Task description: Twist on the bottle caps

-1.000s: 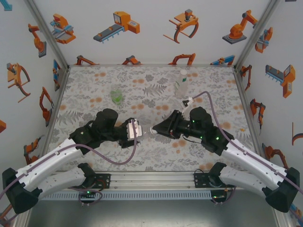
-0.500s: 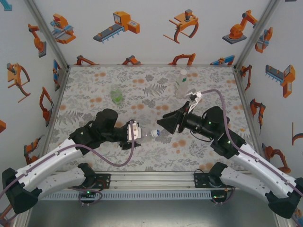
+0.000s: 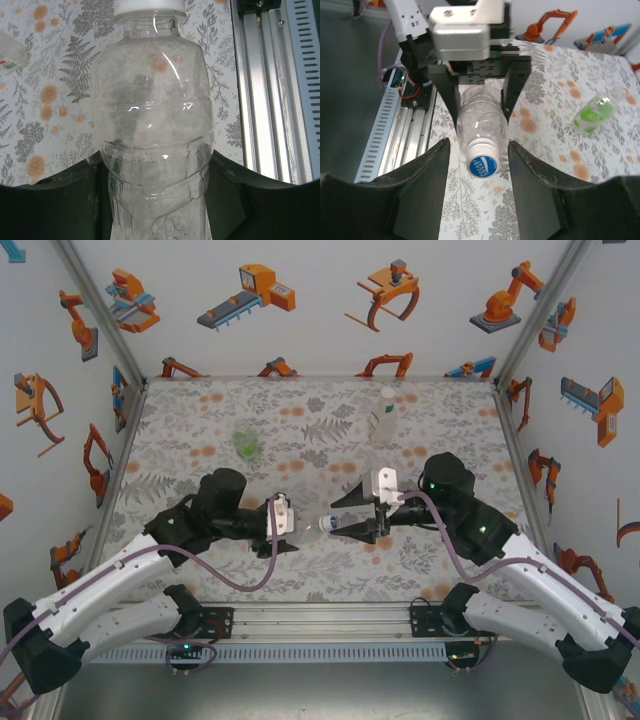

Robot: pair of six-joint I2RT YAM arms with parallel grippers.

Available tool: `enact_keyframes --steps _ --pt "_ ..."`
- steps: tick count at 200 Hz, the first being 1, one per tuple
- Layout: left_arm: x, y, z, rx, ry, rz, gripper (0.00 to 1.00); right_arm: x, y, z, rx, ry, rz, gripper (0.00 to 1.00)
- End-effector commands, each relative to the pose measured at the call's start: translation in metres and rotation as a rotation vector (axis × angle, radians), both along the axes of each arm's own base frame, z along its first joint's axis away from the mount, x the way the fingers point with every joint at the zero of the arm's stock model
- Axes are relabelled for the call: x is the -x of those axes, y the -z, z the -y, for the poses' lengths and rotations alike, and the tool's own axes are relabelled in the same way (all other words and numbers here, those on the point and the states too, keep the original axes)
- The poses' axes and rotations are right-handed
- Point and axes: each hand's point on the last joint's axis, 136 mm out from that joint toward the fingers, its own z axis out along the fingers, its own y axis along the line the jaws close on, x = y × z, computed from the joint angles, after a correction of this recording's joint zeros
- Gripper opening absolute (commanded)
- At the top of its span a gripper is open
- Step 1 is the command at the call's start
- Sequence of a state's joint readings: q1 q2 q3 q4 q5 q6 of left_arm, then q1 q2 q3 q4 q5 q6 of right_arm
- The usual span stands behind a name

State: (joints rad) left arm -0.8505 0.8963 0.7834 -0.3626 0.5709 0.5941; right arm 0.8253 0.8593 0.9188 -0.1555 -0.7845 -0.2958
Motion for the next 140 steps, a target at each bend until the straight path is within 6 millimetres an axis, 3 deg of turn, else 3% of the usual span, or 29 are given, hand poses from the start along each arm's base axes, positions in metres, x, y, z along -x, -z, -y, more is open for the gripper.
enact_keyframes --steps 1,38,104,140 --pt "0.0 -0.027 0.001 0.086 0.021 0.03 0.0 0.011 0.004 -0.002 -0.026 -0.094 0.096 0.48" --pt "-0.001 -0.03 0.001 0.106 0.025 0.013 0.0 0.003 0.017 -0.007 -0.007 -0.07 0.082 0.48" --pt "0.011 -0.033 0.001 0.123 0.087 0.0 0.0 -0.02 0.008 -0.007 -0.012 0.071 0.095 0.48" --pt "0.023 -0.034 0.002 0.132 0.156 -0.03 0.0 -0.009 -0.001 -0.005 -0.038 0.023 0.096 0.48"
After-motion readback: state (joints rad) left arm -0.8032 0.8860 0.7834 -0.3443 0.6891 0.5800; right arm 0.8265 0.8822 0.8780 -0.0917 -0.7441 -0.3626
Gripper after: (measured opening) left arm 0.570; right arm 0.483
